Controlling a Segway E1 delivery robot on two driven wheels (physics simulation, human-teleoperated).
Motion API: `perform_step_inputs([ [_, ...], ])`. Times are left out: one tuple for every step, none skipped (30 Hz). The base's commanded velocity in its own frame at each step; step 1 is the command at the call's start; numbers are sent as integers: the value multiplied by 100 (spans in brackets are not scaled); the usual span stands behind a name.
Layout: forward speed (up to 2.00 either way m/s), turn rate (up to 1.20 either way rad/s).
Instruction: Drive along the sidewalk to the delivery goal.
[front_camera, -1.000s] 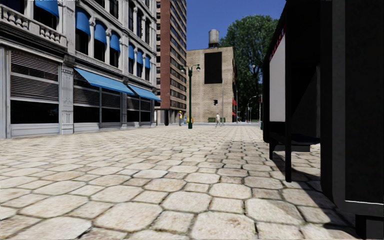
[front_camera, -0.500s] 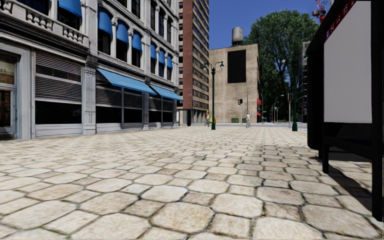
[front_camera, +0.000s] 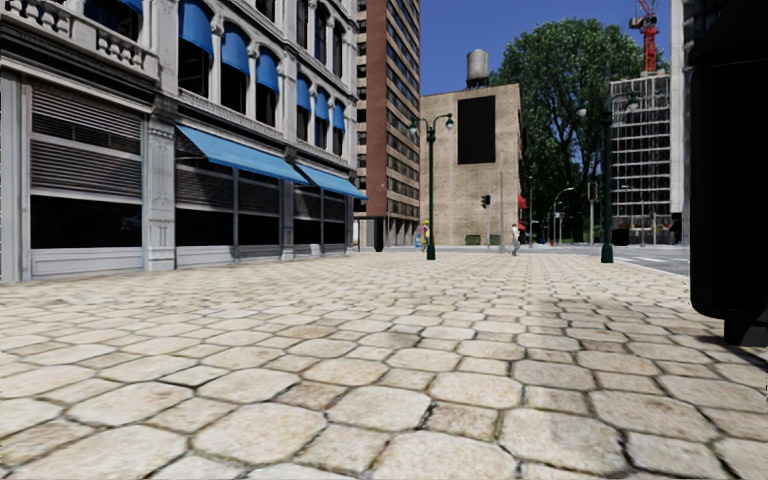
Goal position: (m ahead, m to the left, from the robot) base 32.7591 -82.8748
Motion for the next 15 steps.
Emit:
perform_step_inputs([
  [200, 0],
  [200, 0],
  [200, 0],
  [200, 0],
  [200, 0],
  [200, 0],
  [200, 0],
  [200, 0],
  [200, 0],
  [200, 0],
  [200, 0],
  [200, 0],
  [200, 0],
  [200, 0],
  [200, 0],
])
